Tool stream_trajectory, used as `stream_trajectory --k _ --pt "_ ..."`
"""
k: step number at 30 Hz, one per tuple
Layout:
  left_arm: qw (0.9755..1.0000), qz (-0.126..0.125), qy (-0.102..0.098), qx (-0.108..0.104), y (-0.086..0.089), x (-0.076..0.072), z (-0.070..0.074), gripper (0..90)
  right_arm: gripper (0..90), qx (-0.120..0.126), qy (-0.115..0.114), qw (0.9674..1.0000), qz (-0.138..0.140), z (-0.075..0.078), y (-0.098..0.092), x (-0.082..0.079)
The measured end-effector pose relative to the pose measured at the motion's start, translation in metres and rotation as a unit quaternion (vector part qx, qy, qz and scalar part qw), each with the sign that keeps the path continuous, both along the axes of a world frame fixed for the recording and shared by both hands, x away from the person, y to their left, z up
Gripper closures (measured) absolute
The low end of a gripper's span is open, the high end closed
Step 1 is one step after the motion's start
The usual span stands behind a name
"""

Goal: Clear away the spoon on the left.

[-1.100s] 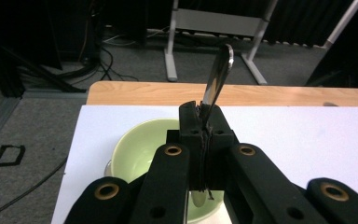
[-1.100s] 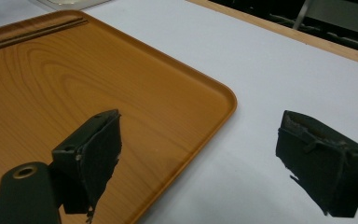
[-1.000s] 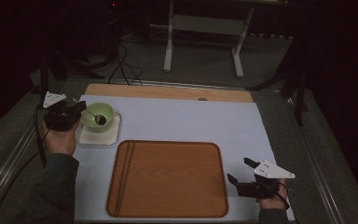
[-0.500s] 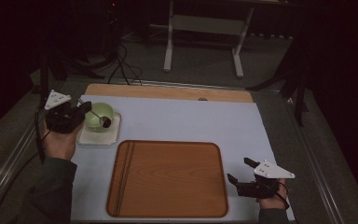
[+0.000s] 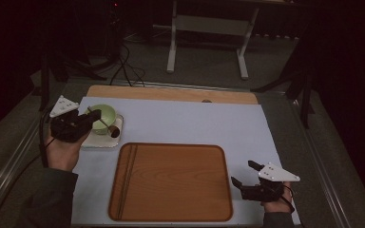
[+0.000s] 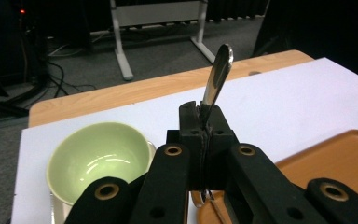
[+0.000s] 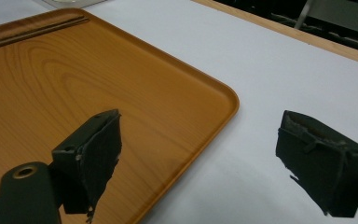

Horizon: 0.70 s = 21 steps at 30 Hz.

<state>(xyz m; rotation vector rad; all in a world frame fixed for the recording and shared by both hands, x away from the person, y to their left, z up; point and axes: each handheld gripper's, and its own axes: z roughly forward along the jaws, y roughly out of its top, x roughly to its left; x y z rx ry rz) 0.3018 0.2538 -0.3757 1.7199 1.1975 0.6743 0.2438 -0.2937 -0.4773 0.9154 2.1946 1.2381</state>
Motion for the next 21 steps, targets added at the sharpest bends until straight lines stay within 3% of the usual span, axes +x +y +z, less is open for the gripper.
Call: stream_trajectory --k 11,21 --pt "0.9996 -0.028 0.009 0.002 -0.012 -0.012 0.000 89.6 13.8 0.000 0.000 1.0000 0.001 0.000 0.000 0.000" --pt "0.9975 -0.066 0.016 0.019 -0.029 -0.025 -0.004 89.6 13.8 0.001 0.000 1.0000 0.000 0.000 0.000 0.000"
